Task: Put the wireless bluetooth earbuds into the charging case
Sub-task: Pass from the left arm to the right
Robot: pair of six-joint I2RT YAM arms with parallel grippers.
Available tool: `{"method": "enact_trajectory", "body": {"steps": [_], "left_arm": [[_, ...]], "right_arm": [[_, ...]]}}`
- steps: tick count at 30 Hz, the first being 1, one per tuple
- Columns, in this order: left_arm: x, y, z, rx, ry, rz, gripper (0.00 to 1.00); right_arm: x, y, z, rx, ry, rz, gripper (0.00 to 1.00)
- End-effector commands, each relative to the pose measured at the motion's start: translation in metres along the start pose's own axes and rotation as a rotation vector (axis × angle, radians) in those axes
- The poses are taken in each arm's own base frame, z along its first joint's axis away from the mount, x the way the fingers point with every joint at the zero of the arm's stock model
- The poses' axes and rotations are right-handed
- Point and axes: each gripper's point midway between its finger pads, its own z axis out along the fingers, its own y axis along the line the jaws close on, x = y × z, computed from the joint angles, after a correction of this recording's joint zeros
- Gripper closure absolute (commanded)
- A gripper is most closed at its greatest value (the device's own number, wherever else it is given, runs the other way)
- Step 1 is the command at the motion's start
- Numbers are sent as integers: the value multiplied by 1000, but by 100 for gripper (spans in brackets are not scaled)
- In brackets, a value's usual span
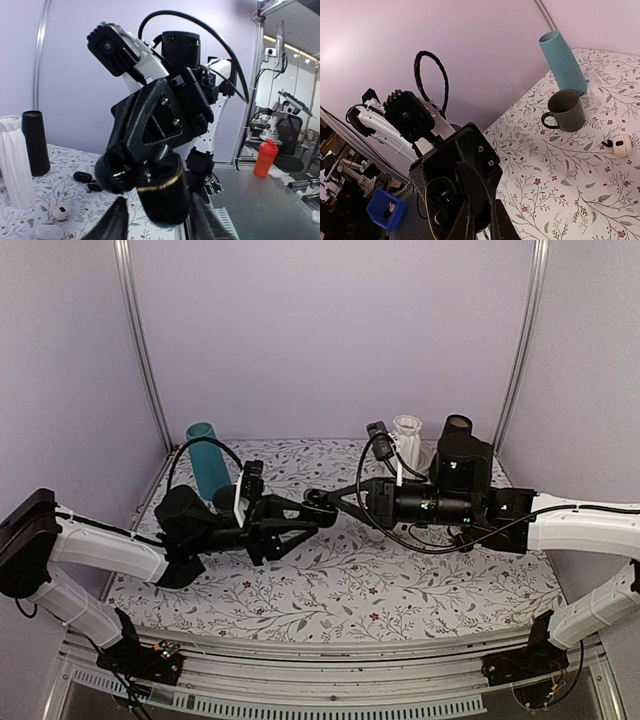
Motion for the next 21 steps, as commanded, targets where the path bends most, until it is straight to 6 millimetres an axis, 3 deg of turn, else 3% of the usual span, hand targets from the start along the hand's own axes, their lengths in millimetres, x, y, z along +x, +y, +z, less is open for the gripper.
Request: {"method": "enact_trajectory", "body": {"steps": [1, 4, 5, 6, 7, 12, 16, 21], "left_arm": [[6, 13, -8, -102, 20, 14, 43], [12, 20, -12, -153, 44, 15, 30], [14, 24, -14, -179, 50, 16, 22], [16, 28, -16, -207, 61, 13, 7], [18, 33, -18, -237, 69, 11, 4], [27, 61, -35, -426, 141, 11, 4], [42, 103, -56, -684, 275, -17, 4], [62, 140, -79, -919, 418, -49, 4]], "right_arm": [[-30, 16, -16, 12, -80, -70, 96], [-30, 11, -20, 43, -82, -87, 96], [-30, 9, -21, 54, -84, -91, 96], [-31, 7, -23, 61, -87, -93, 96], [-30, 5, -25, 67, -89, -96, 96], [-31, -7, -34, 120, -101, -113, 96], [-28, -17, -42, 162, -106, -128, 96], [-25, -26, -51, 208, -124, -146, 97]]}}
